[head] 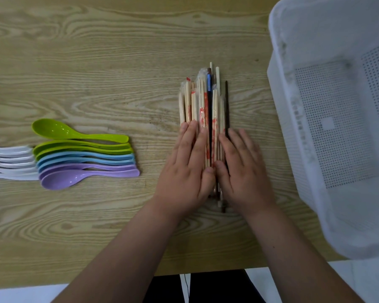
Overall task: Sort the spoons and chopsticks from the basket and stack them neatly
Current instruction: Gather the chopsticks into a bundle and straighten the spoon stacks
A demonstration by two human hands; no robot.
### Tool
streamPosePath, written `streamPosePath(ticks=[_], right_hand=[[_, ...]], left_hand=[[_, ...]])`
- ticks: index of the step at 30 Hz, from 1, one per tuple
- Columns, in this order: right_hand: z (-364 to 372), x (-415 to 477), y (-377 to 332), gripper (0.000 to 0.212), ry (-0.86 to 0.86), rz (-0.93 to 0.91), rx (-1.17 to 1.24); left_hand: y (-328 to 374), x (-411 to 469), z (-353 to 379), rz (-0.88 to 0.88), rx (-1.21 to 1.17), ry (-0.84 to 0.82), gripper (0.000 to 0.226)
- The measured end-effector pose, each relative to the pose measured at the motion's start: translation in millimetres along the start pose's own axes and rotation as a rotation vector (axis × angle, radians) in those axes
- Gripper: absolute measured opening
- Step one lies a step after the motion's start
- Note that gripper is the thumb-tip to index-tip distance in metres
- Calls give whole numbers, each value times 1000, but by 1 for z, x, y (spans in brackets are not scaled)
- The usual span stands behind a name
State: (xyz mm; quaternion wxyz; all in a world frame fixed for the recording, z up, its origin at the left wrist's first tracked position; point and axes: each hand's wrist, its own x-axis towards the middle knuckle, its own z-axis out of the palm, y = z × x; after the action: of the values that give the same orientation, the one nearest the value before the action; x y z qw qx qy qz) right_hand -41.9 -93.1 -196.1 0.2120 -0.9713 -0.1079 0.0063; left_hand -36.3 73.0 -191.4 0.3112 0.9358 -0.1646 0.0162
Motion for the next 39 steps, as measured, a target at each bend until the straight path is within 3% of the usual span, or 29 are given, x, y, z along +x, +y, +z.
streamPosePath(ticks=[9,16,19,28,34,39], right_hand=[[-11,3,8,42,-3,-118,194],[-33,-19,25,104,-325,-271,45],[-35,-22,35,115,-379,-346,-30],[-26,-17,46,86,-306,-360,2],[-25,-18,42,97,-311,-347,-18],[-20,-21,39,83,-217,-346,15]], left_hand=[[-3,-5,-7,66,4,10,60],[-14,-28,-29,128,-3,-246,103],[-25,-34,-33,208,77,-310,115],[-38,-30,-26,286,137,-188,89],[-32,-31,-24,273,157,-178,92],[-32,-33,-19,251,127,-142,84]])
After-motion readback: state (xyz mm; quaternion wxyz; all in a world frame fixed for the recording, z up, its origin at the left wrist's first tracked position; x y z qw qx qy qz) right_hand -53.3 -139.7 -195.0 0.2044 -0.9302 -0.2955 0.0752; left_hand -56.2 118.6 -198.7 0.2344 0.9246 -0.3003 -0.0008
